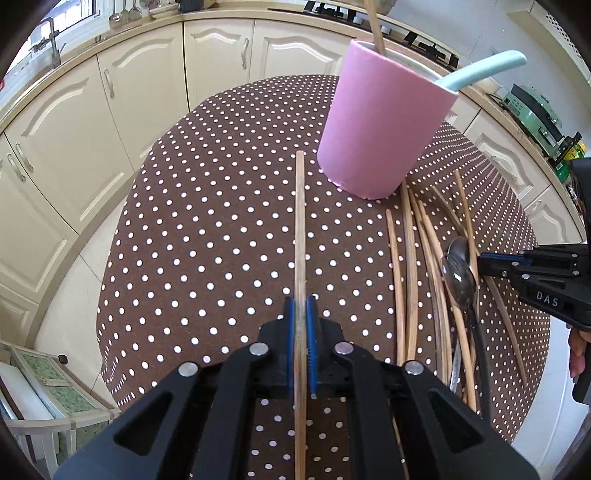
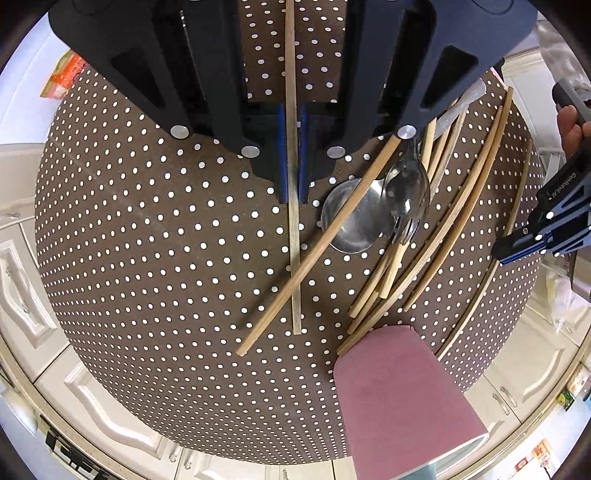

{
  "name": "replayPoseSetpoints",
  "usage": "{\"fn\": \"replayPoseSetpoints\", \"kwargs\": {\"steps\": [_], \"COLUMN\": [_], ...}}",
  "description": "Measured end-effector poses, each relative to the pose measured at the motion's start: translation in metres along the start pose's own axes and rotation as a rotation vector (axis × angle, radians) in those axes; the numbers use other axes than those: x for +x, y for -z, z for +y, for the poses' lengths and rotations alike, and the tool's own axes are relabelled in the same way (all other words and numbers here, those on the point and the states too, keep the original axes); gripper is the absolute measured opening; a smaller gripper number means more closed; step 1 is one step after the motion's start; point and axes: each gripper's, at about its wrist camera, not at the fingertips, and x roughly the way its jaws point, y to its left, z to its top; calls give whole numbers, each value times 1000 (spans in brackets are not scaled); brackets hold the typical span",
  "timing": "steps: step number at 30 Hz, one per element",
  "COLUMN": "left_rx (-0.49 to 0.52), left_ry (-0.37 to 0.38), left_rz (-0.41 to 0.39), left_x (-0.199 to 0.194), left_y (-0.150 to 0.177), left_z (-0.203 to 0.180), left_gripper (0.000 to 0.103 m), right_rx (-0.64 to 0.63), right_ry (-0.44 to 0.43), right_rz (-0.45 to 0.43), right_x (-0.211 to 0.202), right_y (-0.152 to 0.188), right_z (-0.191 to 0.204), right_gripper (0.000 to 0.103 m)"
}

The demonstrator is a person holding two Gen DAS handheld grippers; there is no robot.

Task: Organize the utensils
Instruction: 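Lift both held chopsticks and carry them above the pink cup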

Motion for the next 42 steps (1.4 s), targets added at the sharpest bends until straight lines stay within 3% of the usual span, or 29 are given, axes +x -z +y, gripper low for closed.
{"fn": "replayPoseSetpoints", "kwargs": {"steps": [10, 31, 42], "left_rx": [-39, -2, -31], "left_ry": [44, 166, 166], "left_rz": [-90, -395, -336], "left_x": [-15, -88, -82], "left_y": [14, 28, 27], "left_z": [7, -19, -19], "left_gripper": [6, 6, 6], "right_rx": [-4, 52, 90], "right_ry": [46, -94, -103], "right_rz": [-105, -397, -369], "right_x": [-7, -113, -96], "right_y": [23, 85, 81], "right_z": [8, -2, -2], "right_gripper": [6, 6, 6]}}
